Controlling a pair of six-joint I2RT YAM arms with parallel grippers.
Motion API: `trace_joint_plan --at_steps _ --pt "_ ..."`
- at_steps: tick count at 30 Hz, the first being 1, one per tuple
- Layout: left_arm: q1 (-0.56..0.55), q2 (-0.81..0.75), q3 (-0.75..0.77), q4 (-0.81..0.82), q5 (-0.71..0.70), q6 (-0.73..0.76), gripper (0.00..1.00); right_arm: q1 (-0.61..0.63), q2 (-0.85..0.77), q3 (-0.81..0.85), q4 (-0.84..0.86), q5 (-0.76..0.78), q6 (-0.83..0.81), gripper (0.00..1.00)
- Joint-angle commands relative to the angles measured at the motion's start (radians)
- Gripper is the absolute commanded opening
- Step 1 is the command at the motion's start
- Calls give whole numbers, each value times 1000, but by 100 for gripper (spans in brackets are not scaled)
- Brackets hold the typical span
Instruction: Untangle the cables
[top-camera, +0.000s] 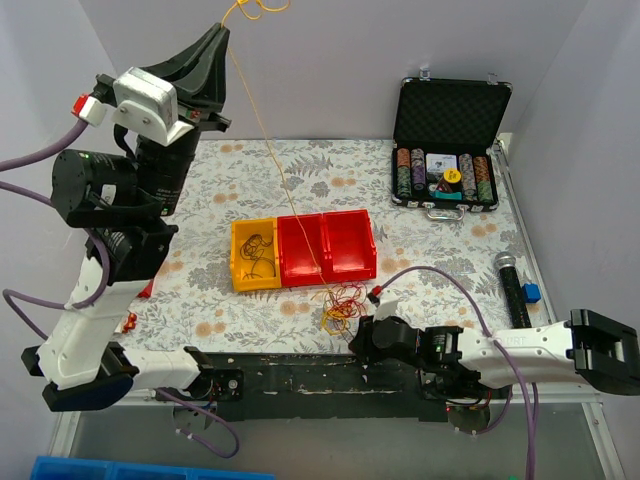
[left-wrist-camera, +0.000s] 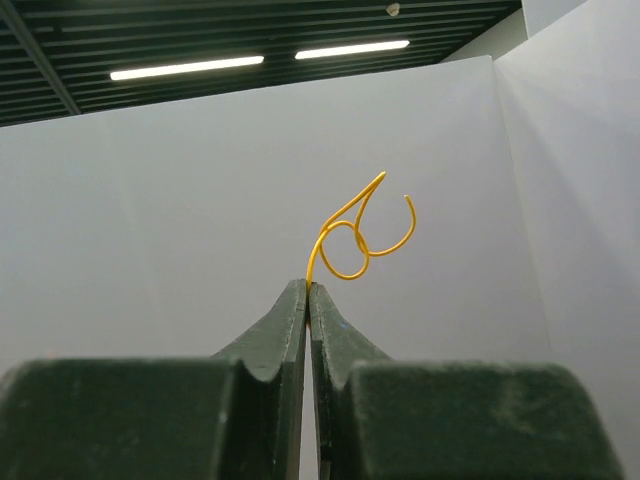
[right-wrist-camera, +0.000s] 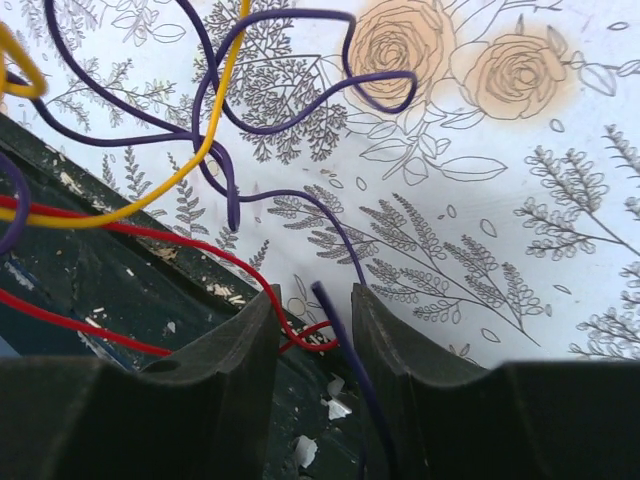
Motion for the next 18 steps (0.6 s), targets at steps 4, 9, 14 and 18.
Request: trace_joint_plan --at_steps 4,9,14,18 --pt "2 -93 -93 -225 248 -142 0 4 -141 100 -208 127 -99 70" --pt "4 -138 -197 -319 350 -226 0 4 -186 185 -191 149 -186 81" --pt "2 -158 -233 -345 371 -244 0 4 -129 232 -130 136 -238 82" --pt "2 -162 -230 -356 374 -248 0 3 -44 274 -71 165 -304 82"
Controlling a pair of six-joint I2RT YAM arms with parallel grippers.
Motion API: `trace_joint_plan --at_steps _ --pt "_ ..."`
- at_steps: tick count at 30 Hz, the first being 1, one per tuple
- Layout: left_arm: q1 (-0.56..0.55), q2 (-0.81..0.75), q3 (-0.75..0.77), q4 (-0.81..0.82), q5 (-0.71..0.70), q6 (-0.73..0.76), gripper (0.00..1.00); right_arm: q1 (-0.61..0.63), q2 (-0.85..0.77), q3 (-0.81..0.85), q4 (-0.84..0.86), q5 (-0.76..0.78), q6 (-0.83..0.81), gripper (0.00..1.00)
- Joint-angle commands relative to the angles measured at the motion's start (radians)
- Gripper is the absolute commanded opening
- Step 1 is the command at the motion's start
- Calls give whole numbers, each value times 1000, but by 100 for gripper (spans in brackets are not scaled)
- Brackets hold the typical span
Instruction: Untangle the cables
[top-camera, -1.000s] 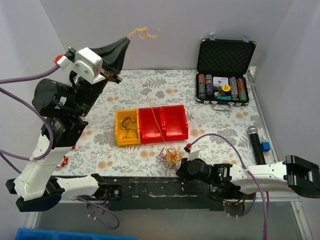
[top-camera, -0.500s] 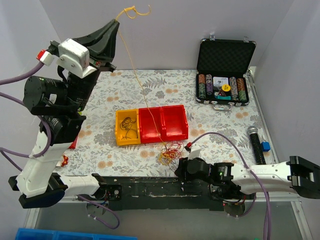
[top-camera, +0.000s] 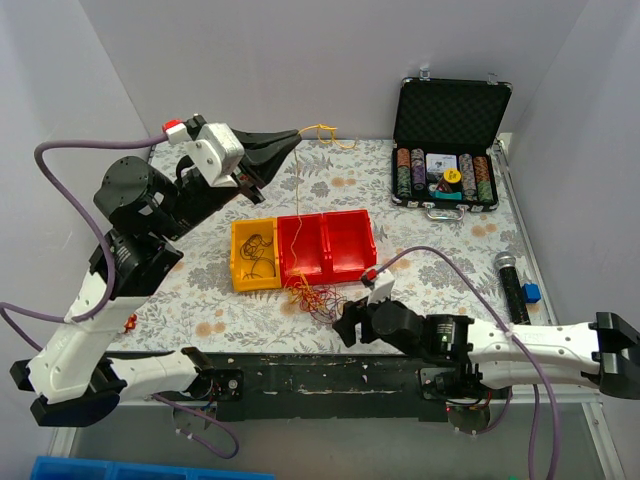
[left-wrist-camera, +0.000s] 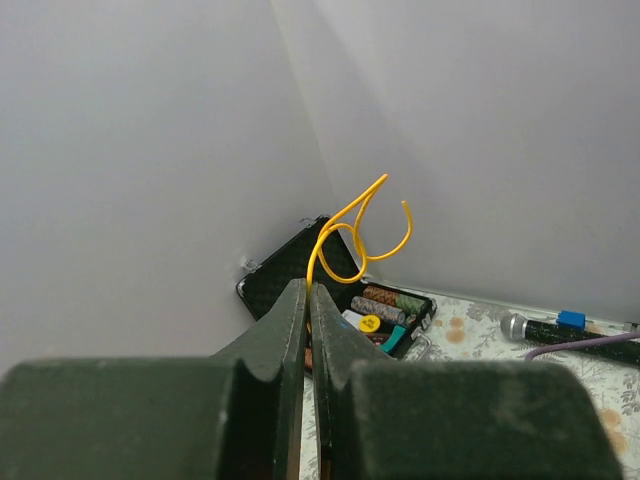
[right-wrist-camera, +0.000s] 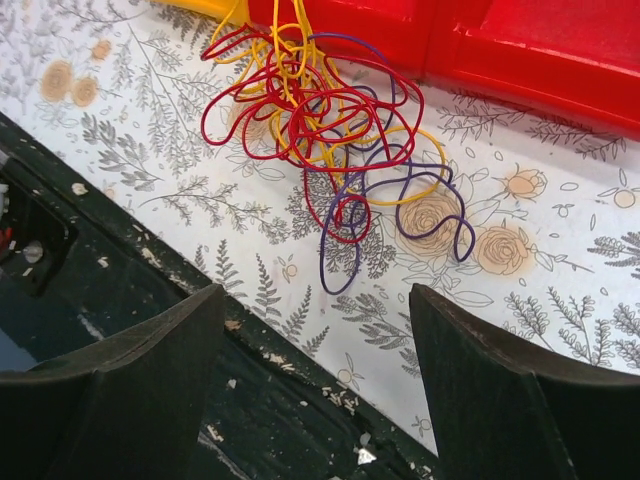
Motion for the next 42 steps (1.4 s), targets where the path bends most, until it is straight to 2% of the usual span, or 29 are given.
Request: trace_joint_plan --at_steps 1,4,9,14,18,21,26,27,35,42 --pt "2 -29 11 -23 33 -25 0 3 93 74 119 55 -106 81" --pt "2 -27 26 -39 33 -26 0 -38 168 105 165 50 -151 80" --pt "4 -39 32 -55 33 -22 0 -159 272 139 284 -77 -229 77" --pt "2 -56 25 -52 19 -6 0 -213 422 209 335 -200 -267 74" --pt "2 -64 34 -47 -1 15 0 -232 535 252 366 -264 -266 65" --pt "2 -70 46 -47 -10 41 0 -238 590 268 366 -298 -255 50" --pt "4 -82 51 -20 -33 93 0 -238 569 190 375 -318 -212 8" --pt "4 -85 51 -15 -36 101 0 -238 561 168 374 -316 -203 2" --pt "4 -56 112 60 -56 164 0 -198 455 9 351 -292 -119 1" --pt "2 -9 198 196 -76 256 0 -155 319 -160 211 -205 38 1"
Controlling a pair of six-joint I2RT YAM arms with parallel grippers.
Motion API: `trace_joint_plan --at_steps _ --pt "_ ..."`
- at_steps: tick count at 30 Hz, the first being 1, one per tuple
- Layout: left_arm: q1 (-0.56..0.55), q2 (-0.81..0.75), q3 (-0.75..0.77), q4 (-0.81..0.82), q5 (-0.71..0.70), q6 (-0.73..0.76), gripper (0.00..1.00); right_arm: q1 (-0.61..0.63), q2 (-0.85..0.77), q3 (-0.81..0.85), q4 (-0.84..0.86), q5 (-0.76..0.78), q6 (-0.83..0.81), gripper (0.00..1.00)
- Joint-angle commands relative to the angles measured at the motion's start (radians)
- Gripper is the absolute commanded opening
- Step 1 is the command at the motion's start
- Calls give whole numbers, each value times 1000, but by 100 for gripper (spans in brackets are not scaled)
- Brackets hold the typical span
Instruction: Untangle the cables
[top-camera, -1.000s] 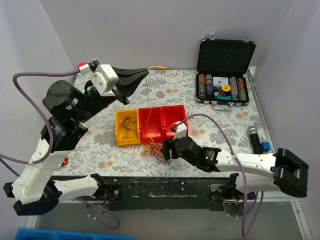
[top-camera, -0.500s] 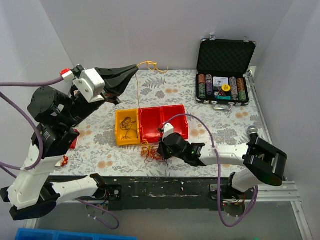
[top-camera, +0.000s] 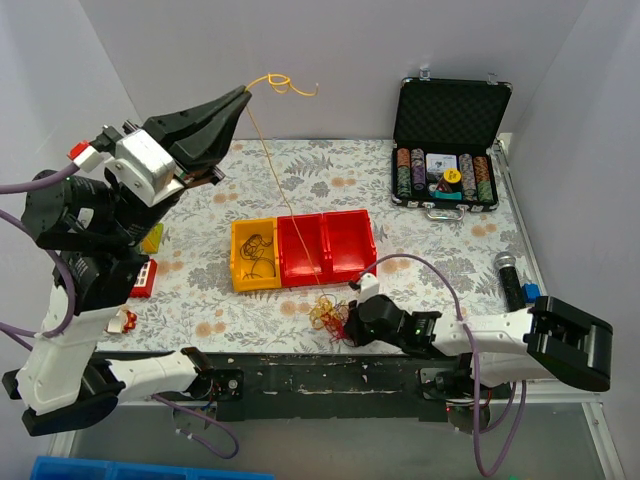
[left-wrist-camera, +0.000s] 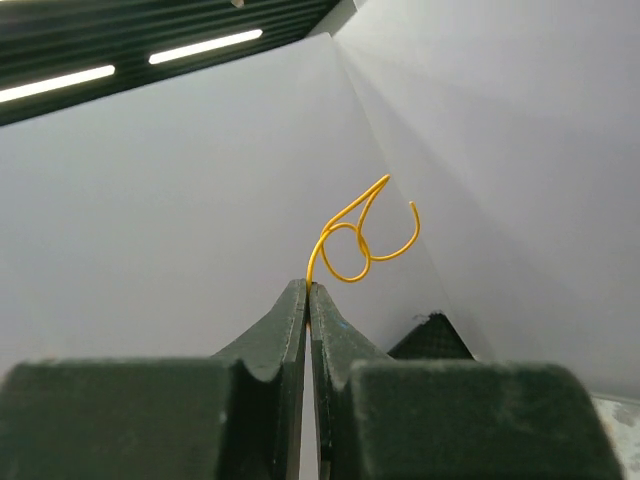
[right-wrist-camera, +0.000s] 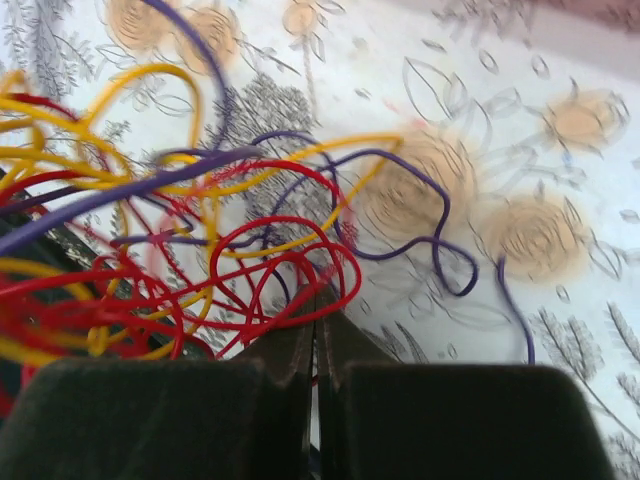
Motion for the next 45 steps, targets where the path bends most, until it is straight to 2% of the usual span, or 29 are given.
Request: trace_joint_plan --at_steps 1,7,14,15,17,21,25,29,34,39,42,45 --pt "2 24 71 158 -49 92 0 24 -84 -102 -128 75 143 1" --pt "4 90 166 292 -69 170 0 100 -210 -191 -266 135 304 1" --pt "4 185 264 519 -145 301 0 160 -178 -198 -404 179 472 1" --pt "4 201 293 496 -183 282 0 168 -169 -192 -421 189 481 1" --pt "2 201 299 374 -173 242 0 174 -167 -172 -452 209 489 1" --pt "4 90 85 417 -122 259 0 174 -190 -101 -597 273 556 1" --pt "4 69 112 89 -48 137 0 177 -297 -28 -691 360 570 1" --pt "2 -57 -97 -73 74 28 0 177 -423 57 -775 475 532 1" --pt "2 -135 -251 -343 187 -58 0 177 -427 146 -950 529 556 1" --pt "2 -212 -460 -515 282 -31 0 176 -427 134 -898 482 500 1" --pt "2 -258 -614 -521 302 -22 0 176 -431 125 -835 471 449 6" --pt "2 -289 -765 -514 316 1 1 176 -416 154 -855 495 447 7"
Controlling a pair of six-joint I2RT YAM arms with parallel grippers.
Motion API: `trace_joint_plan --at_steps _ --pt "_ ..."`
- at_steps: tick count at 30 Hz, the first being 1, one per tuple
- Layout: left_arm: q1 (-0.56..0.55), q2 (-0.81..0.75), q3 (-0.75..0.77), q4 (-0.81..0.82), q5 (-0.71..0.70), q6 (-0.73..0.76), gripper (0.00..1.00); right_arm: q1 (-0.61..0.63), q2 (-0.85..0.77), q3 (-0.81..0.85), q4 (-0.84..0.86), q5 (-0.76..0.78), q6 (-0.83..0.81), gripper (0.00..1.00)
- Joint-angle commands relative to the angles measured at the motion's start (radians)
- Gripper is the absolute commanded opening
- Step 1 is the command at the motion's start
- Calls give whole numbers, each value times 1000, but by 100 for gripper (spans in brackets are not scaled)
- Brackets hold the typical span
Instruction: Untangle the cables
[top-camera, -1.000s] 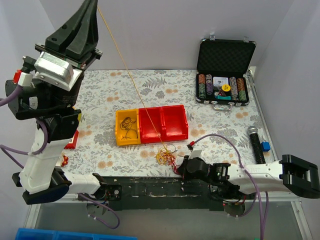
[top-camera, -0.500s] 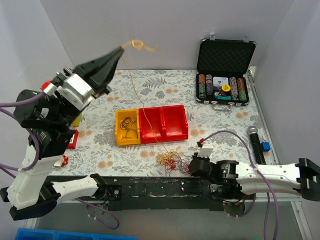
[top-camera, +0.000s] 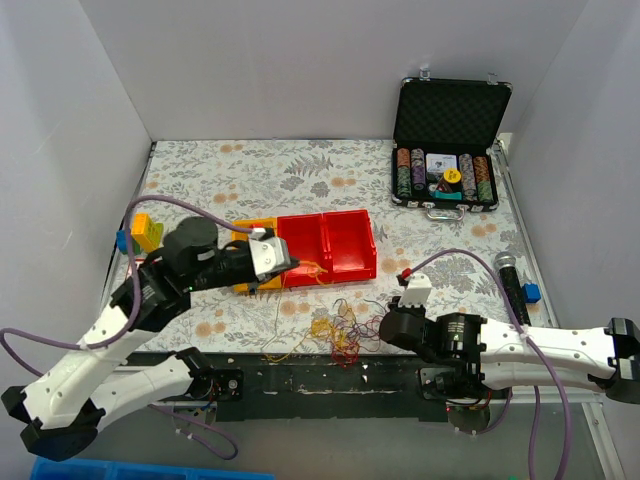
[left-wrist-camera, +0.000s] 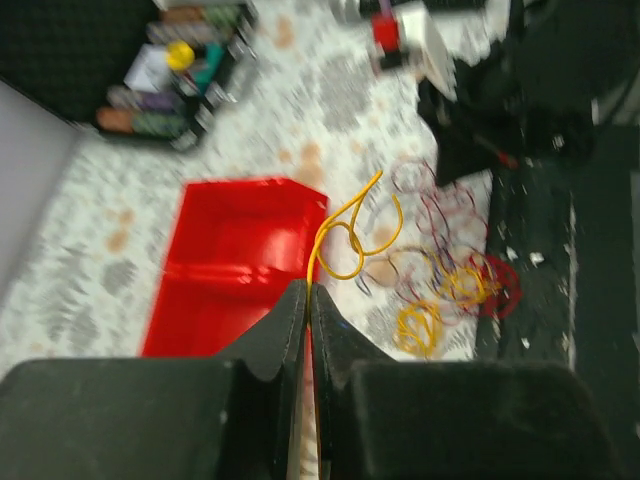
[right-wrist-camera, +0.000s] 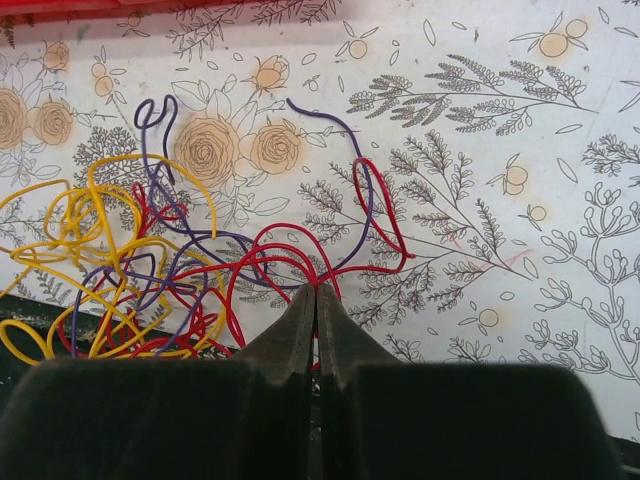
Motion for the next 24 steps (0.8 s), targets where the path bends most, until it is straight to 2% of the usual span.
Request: trace_joint_plan --at_steps 1,6,9,12,14,17,21,23,24 --pt "2 -48 -192 -65 63 23 1 6 13 39 1 48 -30 7" --pt "-4 -20 -342 -24 73 52 2 7 47 56 -3 51 -33 4" --pt "-12 0 -431 -9 -23 154 2 6 62 67 -115 78 68 1" --pt "-13 12 -499 24 -126 202 3 6 40 52 -116 75 73 1" --pt "-13 17 -516 37 -122 175 19 6 12 36 -86 71 60 1" --pt "-13 35 -517 106 -103 34 33 6 -8 19 -50 66 41 1" --pt "-13 86 -522 148 -13 -77 67 6 12 21 -37 54 27 3" --pt "-13 119 -527 153 44 -104 76 6 29 24 -40 49 29 4" --pt "-18 135 -530 156 59 -115 76 6 36 28 -45 49 30 4"
